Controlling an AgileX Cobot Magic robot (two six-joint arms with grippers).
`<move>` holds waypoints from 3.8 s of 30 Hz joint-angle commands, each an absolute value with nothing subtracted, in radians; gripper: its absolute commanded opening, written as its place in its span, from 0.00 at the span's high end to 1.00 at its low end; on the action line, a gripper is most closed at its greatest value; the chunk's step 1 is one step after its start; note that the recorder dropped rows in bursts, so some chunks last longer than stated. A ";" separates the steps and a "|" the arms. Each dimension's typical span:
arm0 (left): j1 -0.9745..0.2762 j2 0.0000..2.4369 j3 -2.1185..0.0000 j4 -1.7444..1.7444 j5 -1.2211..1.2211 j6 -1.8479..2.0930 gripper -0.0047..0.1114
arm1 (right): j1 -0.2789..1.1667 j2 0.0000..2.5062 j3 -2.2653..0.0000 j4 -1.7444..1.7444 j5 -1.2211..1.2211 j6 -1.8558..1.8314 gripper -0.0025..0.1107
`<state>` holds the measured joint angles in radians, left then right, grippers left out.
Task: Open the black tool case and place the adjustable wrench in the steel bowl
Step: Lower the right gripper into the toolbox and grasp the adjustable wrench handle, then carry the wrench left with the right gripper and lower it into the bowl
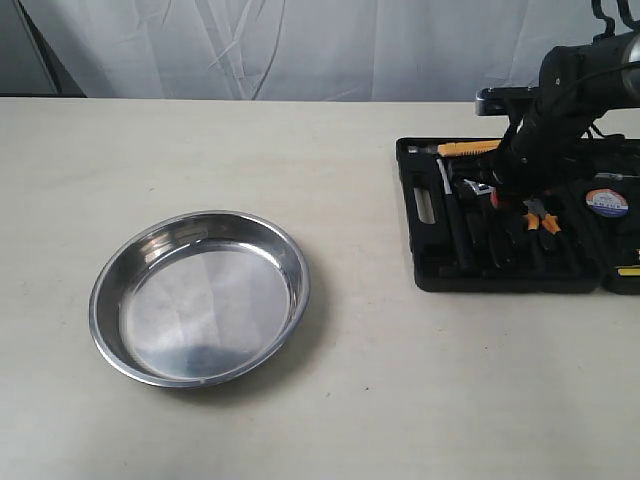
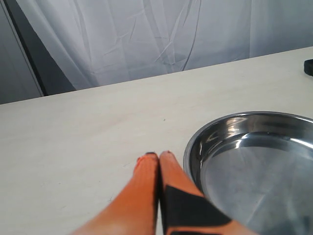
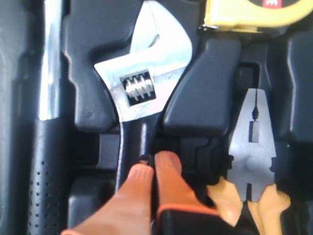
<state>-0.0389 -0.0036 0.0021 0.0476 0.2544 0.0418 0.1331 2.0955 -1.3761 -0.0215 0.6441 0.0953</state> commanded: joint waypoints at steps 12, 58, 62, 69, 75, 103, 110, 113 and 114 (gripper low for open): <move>-0.043 0.000 0.000 0.046 0.239 0.038 0.96 | 0.128 2.122 -1.381 -0.015 0.562 0.097 0.58; -0.043 0.000 0.000 0.046 0.239 0.038 0.96 | 0.130 1.997 -1.381 0.000 0.658 0.078 0.99; -0.043 0.000 0.000 0.046 0.239 0.038 0.96 | 0.153 1.986 -1.381 0.109 0.691 -0.040 0.99; -0.043 0.000 0.000 0.046 0.239 0.038 0.96 | 0.354 1.913 -1.381 0.449 0.635 -0.377 0.99; -0.043 0.000 0.000 0.046 0.239 0.038 0.96 | 0.613 1.984 -1.487 0.481 0.612 -0.453 0.99; -0.043 0.000 0.000 0.046 0.239 0.038 0.96 | 0.799 2.274 -1.721 0.230 0.741 -0.157 0.60; -0.043 0.000 0.000 0.046 0.239 0.038 0.96 | 0.799 2.165 -1.721 0.208 0.763 -0.157 0.98; -0.043 0.000 0.000 0.046 0.239 0.038 0.96 | 0.799 2.089 -1.721 0.187 0.755 -0.152 0.98; -0.043 0.000 0.000 0.046 0.239 0.038 0.96 | 0.799 2.061 -1.721 0.170 0.755 -0.144 0.98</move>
